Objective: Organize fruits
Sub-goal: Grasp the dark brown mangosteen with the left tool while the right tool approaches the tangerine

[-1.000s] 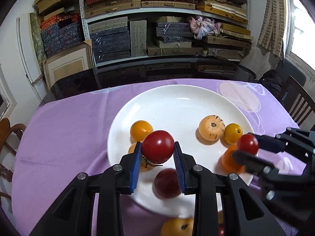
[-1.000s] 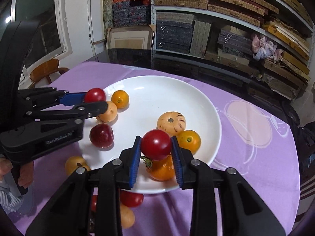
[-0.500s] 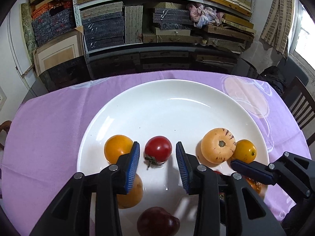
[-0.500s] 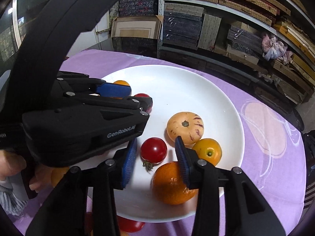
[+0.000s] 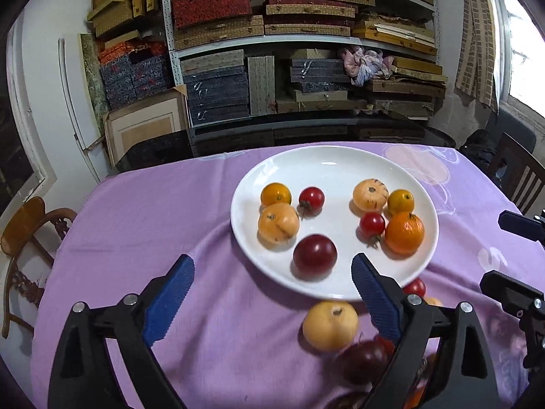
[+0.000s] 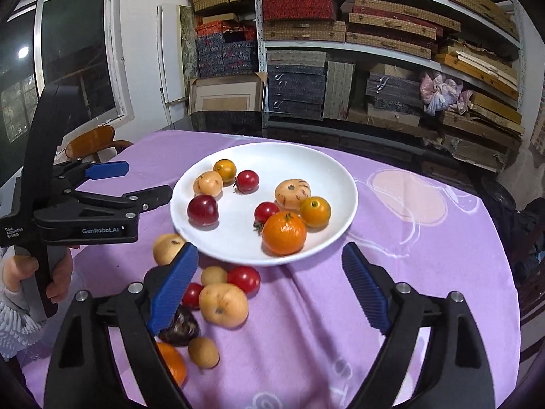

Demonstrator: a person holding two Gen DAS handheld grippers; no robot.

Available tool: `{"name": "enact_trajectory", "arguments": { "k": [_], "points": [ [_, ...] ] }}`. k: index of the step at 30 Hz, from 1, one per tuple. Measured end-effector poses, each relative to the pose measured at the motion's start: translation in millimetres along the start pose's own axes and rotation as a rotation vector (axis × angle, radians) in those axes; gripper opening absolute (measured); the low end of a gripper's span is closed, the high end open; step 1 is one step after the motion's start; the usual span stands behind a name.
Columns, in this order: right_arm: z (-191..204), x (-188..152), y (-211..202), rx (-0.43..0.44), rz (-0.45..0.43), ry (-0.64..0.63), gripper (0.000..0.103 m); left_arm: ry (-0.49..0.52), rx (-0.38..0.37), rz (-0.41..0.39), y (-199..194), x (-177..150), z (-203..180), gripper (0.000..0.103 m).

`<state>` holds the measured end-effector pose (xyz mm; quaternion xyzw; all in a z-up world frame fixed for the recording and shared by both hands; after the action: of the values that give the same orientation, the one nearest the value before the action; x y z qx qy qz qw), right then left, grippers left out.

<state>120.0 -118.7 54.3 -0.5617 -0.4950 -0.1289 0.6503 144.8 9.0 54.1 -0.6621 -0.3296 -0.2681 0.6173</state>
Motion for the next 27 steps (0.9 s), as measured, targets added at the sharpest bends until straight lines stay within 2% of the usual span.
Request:
{"name": "enact_trajectory", "arguments": {
  "k": [4,10,22,27],
  "points": [
    [20,-29,-25,-0.011,-0.027,0.009,0.092,0.020,0.016,-0.035,-26,-31,-1,0.100],
    [36,-55,-42,-0.005,-0.045,0.029,0.093,0.073,0.054,-0.029,-34,-62,-9,0.100],
    [28,-63,-40,-0.024,-0.042,0.042,0.094,0.049,0.041,0.002,-28,-77,-10,0.100],
    [25,-64,-37,-0.030,-0.033,0.048,0.096,0.037,-0.014,0.044,-25,-84,-9,0.100]
  ]
}}
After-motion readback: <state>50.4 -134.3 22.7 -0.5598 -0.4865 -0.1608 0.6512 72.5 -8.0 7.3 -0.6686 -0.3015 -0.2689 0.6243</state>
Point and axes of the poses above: each gripper's, at about its wrist camera, not at the fingertips, and y roughly the way its jaws point, z to its left, x to its top, the point moved 4 cm from there along y, roughly the way its jaws point, and after that the axes turned 14 degrees about -y, right-handed, at the moved point
